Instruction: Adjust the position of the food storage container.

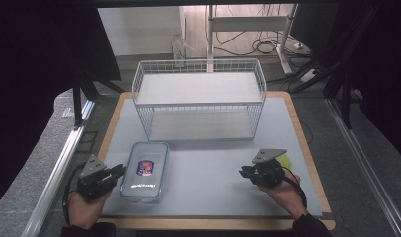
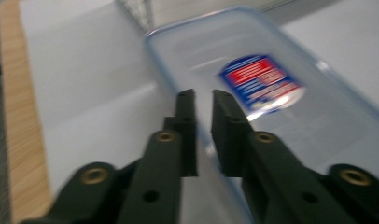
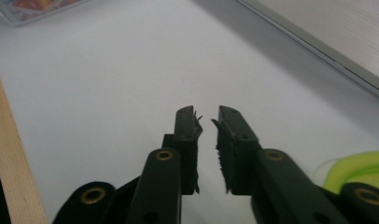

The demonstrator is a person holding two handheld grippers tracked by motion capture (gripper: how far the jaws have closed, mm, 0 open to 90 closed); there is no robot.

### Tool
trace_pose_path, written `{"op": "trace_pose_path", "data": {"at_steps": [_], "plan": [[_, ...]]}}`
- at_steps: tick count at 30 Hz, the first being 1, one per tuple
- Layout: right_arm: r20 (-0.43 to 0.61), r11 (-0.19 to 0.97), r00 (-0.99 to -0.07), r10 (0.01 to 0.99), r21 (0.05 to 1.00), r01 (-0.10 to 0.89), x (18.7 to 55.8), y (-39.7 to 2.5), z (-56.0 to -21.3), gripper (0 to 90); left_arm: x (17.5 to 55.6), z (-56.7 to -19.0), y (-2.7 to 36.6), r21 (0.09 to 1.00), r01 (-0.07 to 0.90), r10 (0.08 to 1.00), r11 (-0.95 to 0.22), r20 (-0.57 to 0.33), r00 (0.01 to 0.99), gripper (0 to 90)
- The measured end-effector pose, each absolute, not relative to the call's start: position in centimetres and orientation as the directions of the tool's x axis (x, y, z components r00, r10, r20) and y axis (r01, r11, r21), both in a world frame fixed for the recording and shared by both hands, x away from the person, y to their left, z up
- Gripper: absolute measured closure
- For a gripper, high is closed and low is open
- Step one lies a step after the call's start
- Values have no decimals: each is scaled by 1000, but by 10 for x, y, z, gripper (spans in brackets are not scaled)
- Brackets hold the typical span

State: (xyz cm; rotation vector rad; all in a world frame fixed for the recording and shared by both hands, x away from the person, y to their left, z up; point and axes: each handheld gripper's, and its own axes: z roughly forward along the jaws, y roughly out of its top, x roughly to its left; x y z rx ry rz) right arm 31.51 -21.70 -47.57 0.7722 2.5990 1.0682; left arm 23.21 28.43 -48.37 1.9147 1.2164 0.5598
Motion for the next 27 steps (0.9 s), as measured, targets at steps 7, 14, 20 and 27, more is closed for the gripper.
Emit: {"op": "trace_pose_path", "data": {"at_steps": [7, 14, 20, 27], "plan": [[-15, 591, -833, 553, 713, 378, 313, -214, -479, 660, 245, -505, 294, 734, 632, 894, -249, -77, 442, 899], [-6, 587, -831, 556, 710, 388, 309, -211, -479, 616, 245, -513, 286, 667, 674, 880, -317, -59, 471, 900], [-13, 587, -832, 555, 715, 380, 306, -210, -477, 590, 244, -513, 268, 651, 658, 838, -379, -59, 542, 900], [1, 581, -832, 554, 716, 387, 302, -208, -476, 571, 241, -509, 237, 641, 610, 781, -466, -26, 624, 900]]}}
